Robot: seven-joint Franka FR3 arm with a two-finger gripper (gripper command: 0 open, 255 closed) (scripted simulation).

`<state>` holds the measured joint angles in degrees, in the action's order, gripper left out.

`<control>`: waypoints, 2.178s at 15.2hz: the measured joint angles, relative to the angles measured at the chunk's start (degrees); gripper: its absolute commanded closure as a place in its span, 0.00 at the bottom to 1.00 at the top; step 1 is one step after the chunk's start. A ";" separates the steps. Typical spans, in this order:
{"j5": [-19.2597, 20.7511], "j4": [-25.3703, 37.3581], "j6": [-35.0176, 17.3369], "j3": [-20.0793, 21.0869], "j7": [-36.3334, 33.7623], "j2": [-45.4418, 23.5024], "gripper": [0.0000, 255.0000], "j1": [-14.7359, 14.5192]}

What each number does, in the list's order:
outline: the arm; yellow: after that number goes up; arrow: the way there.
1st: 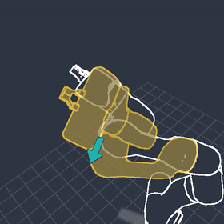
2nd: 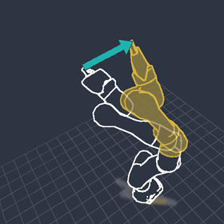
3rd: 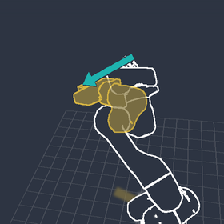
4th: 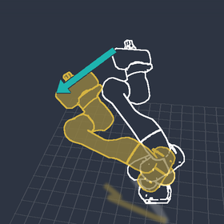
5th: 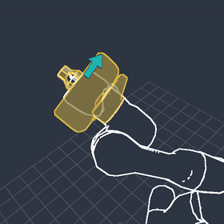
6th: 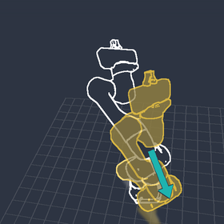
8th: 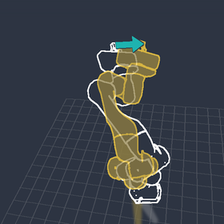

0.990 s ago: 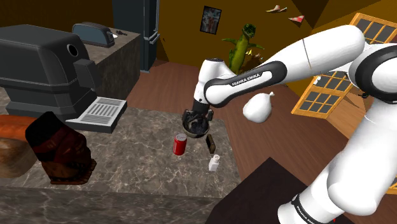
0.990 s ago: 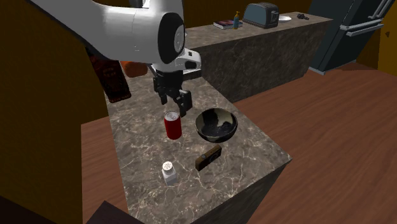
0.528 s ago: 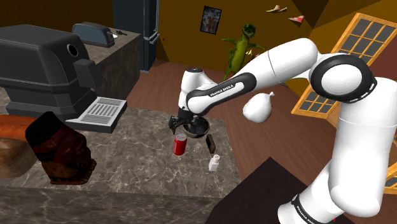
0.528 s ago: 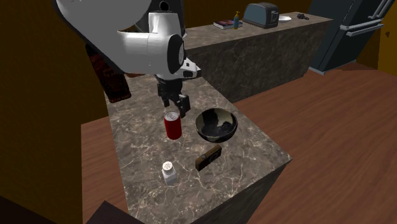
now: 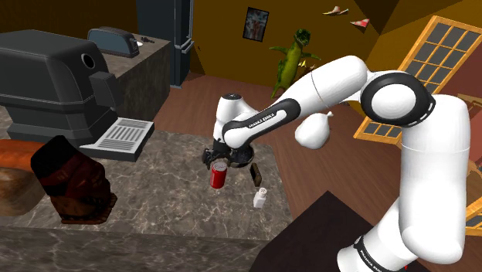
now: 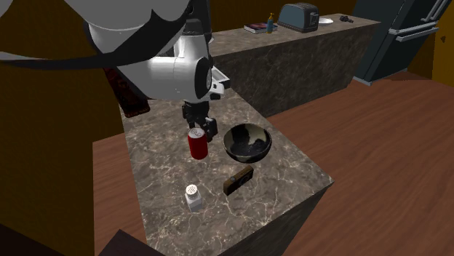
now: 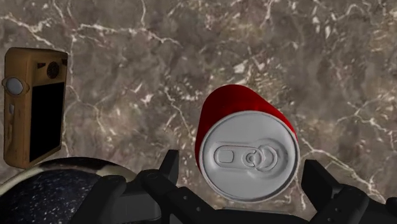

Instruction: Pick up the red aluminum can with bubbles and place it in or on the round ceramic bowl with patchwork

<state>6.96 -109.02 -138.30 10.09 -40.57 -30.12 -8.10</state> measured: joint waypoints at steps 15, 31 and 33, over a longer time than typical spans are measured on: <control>0.09 -0.03 -0.41 -0.06 -0.05 -0.36 1.00 -0.05; -1.59 0.89 7.07 1.00 0.97 6.29 1.00 0.71; -1.82 1.14 8.23 1.11 1.12 7.21 1.00 0.80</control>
<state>5.14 -107.88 -130.06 11.20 -39.45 -22.91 -7.29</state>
